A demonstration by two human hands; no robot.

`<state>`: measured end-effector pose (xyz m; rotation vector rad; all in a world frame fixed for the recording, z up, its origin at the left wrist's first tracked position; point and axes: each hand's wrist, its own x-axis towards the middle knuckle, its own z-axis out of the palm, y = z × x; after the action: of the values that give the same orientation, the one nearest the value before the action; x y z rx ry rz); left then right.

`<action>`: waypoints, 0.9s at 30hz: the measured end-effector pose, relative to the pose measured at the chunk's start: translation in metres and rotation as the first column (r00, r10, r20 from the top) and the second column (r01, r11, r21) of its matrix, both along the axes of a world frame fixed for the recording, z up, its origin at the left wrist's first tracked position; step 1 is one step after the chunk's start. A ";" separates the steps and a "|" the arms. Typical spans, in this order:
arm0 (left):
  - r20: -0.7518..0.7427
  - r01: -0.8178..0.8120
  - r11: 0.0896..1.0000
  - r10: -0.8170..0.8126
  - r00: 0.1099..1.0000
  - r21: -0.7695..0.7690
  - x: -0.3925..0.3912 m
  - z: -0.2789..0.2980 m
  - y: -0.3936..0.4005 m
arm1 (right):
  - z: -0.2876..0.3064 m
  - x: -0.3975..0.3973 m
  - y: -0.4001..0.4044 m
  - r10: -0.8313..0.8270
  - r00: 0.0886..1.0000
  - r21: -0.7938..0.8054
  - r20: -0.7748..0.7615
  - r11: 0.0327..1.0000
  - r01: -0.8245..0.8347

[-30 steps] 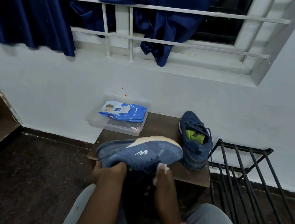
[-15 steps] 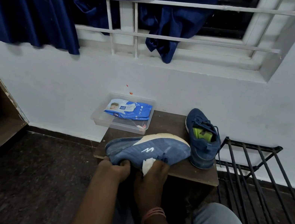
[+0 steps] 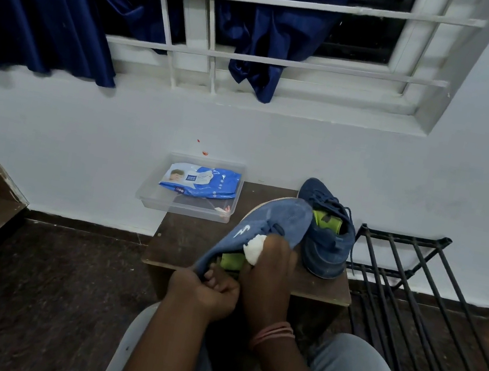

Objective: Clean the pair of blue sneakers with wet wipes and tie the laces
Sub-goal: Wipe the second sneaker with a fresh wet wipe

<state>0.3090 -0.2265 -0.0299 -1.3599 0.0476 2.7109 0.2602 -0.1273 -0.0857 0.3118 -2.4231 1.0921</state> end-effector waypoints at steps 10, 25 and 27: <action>-0.171 0.121 0.862 -0.232 0.957 -0.493 -0.009 0.023 0.000 | 0.025 -0.023 0.005 0.147 0.988 0.160 0.045 0.975 -0.153; 0.117 0.214 0.229 -0.373 0.921 -0.950 -0.052 -0.024 0.022 | 0.014 -0.062 0.051 0.139 0.985 -0.127 0.102 0.984 -0.126; 0.189 0.250 0.133 -0.357 0.915 -0.959 -0.056 -0.030 0.023 | 0.015 -0.058 0.054 0.072 0.989 -0.219 0.129 0.975 -0.042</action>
<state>0.2525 -0.2040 -0.0599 -1.0755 2.1689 2.1868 0.2021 -0.0732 -0.0712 0.2436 -2.3954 1.4309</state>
